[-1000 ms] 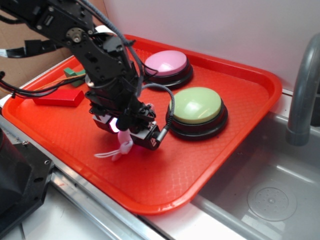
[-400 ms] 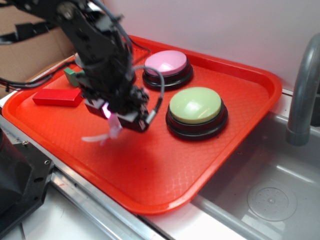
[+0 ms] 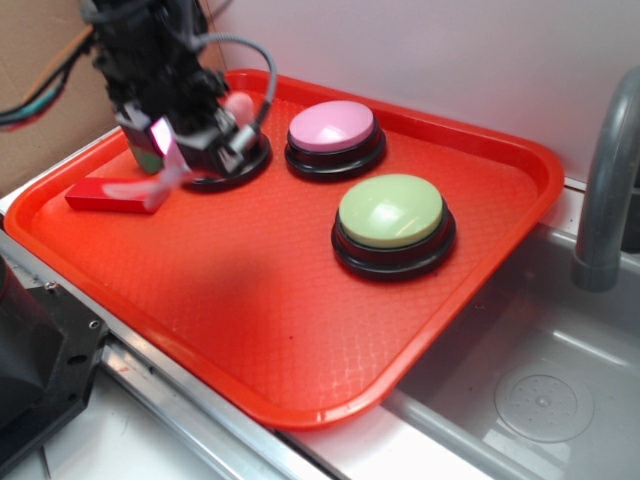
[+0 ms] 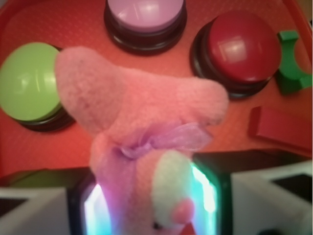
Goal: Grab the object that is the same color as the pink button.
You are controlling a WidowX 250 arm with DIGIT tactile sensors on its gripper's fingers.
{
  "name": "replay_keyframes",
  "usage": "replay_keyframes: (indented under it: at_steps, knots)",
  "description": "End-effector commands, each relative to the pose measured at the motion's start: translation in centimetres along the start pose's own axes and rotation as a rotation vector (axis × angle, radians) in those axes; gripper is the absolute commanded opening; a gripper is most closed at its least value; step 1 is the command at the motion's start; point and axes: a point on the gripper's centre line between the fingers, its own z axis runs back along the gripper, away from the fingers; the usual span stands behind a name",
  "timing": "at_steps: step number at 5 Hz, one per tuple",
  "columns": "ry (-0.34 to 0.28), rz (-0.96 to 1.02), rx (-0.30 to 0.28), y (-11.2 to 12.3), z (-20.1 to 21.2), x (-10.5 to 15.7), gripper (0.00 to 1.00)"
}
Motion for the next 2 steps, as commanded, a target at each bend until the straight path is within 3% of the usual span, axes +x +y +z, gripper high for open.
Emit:
replay_keyframes:
  at_steps: [1, 2]
  knots:
    - [-0.09, -0.059, 0.005, 1.5, 6.0, 2.9, 0.0]
    - [-0.119, -0.051, -0.006, 1.7, 7.5, 2.7, 0.0]
